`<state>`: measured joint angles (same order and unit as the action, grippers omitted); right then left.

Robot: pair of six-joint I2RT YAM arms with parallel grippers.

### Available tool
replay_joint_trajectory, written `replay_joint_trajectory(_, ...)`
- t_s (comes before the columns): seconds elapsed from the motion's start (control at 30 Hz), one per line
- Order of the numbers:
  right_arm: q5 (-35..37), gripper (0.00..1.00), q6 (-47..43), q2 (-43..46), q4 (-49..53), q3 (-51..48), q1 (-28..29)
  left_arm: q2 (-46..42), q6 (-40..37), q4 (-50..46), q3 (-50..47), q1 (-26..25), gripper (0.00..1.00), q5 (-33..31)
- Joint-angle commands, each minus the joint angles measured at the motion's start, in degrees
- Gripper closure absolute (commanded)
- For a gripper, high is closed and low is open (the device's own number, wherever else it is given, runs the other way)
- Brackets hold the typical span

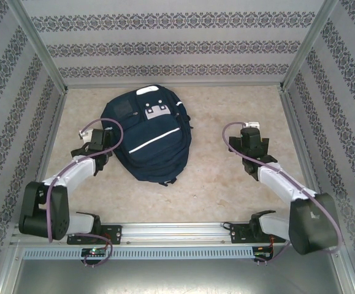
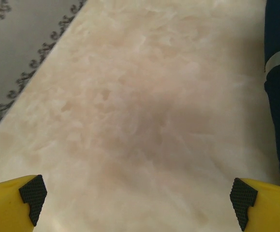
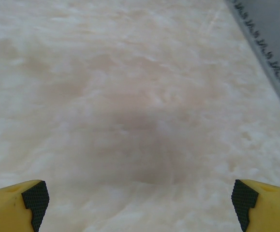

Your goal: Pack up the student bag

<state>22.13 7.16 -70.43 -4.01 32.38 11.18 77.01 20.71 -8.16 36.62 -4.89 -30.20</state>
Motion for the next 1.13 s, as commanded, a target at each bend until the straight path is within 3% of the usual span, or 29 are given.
replay_joint_trajectory(0.0, 3.1, 0.02, -4.7, -3.7, -15.6, -4.0, -1.8, 2.9, -10.1, 26.3, -5.4, 1.9, 0.00, 5.1)
replay_joint_trajectory(0.27, -11.2, 0.02, -8.6, -11.4, -33.3, -5.0, -5.3, 9.4, -15.9, 45.1, -8.2, 4.8, 0.00, 19.0)
replay_joint_trajectory(0.4, -17.2, 0.02, -5.2, -13.6, -41.2, -8.3, -9.5, 10.8, -20.6, 49.5, -10.2, 4.8, 0.00, 30.8)
replay_joint_trajectory(0.47, -19.4, 0.02, -4.4, -17.1, -51.5, -11.6, -10.8, 12.6, -20.5, 55.7, -12.7, 5.1, 0.00, 31.5)
replay_joint_trajectory(0.57, -20.9, 0.02, -5.3, -15.6, -45.9, -10.1, -10.7, 12.7, -20.2, 56.7, -13.1, 5.1, 0.00, 30.4)
replay_joint_trajectory(1.1, -20.2, 0.02, -5.8, -15.9, -46.9, -10.2, -10.2, 12.4, -20.4, 55.4, -12.7, 5.0, 0.00, 30.7)
